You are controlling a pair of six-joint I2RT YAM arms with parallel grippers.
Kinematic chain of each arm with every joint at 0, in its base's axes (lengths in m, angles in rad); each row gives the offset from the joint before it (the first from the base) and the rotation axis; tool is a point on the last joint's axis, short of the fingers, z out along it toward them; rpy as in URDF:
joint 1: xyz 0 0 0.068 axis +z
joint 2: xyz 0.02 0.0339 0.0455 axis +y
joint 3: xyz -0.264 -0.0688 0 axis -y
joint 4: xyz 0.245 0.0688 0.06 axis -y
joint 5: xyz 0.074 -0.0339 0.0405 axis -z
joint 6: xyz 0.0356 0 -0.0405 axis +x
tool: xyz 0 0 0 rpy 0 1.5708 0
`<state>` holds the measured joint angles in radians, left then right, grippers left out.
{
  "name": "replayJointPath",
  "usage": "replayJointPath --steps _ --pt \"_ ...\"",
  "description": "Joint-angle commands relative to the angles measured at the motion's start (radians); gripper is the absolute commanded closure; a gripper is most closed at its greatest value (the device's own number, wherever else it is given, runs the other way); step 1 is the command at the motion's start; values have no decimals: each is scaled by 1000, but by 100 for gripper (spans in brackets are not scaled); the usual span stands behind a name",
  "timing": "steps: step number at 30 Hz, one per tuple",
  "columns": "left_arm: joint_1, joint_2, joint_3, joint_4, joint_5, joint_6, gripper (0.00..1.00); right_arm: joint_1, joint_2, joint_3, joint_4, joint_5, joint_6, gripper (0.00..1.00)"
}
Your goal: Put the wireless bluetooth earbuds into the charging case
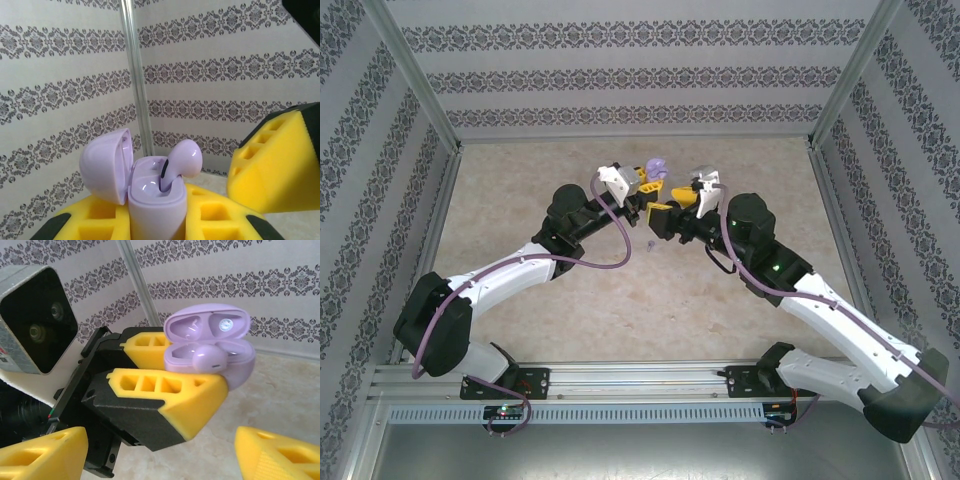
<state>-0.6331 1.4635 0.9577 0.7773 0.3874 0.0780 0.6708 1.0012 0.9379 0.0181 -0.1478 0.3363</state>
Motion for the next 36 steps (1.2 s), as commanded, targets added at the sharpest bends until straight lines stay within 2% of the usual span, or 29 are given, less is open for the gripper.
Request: replayJointPath --steps 1,12,15,16,18,23,25,29,36 --pt "1 -4 -7 71 -14 2 100 -22 -38 -23 -17 -15 39 23" --pt "0 1 -6 69 -14 11 100 -112 -89 -40 -64 -44 97 23" --pt "1 4 -7 71 -9 12 100 -128 -81 -19 -94 -32 106 26" --pt "1 4 -9 69 -7 14 100 -134 -76 -9 -106 -23 112 29" --pt "1 5 -12 67 -2 18 100 -151 -54 30 -151 -18 115 41" --pt "1 5 -20 49 24 32 100 -186 9 130 -243 -42 130 87" --pt "1 5 -26 39 32 39 100 -190 34 176 -283 -56 130 99" --pt "1 9 -38 34 40 45 100 -191 81 264 -360 -78 129 100" --pt "0 17 -39 35 55 45 100 -189 123 313 -386 -98 144 100"
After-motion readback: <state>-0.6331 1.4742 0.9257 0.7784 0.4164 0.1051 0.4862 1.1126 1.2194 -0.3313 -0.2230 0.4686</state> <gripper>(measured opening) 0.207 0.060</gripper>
